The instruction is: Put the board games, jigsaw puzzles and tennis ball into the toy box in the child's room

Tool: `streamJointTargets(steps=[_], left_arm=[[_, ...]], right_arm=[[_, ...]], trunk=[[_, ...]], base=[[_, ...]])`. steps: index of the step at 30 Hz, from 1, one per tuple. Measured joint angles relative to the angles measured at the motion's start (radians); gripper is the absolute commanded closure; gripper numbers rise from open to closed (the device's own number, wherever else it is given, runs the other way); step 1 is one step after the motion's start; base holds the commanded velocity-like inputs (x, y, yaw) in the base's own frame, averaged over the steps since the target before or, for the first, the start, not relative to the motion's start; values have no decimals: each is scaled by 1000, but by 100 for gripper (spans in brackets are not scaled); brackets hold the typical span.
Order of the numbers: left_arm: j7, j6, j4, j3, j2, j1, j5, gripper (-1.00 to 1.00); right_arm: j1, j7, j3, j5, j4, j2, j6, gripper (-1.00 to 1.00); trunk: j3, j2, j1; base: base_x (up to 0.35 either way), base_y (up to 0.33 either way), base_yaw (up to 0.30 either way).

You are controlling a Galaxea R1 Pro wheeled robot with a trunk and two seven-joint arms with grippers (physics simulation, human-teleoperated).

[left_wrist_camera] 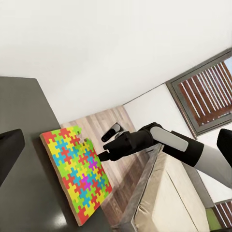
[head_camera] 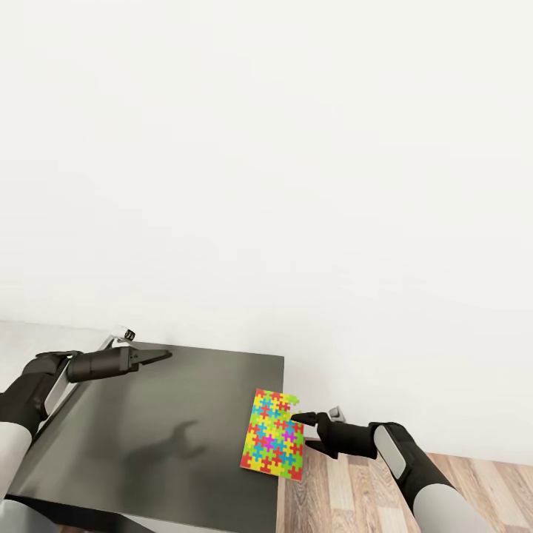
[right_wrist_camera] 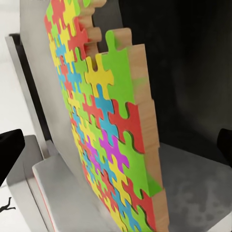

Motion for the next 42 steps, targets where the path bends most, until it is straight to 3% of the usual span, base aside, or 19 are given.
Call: streamJointTargets(steps=[42], left_arm=[[0, 1, 0, 1, 0, 0, 1, -100]], right_arm=[[0, 1, 10, 5, 0, -2, 3, -100]], trunk=[[0, 0, 0]], base=[[-15, 15, 0]])
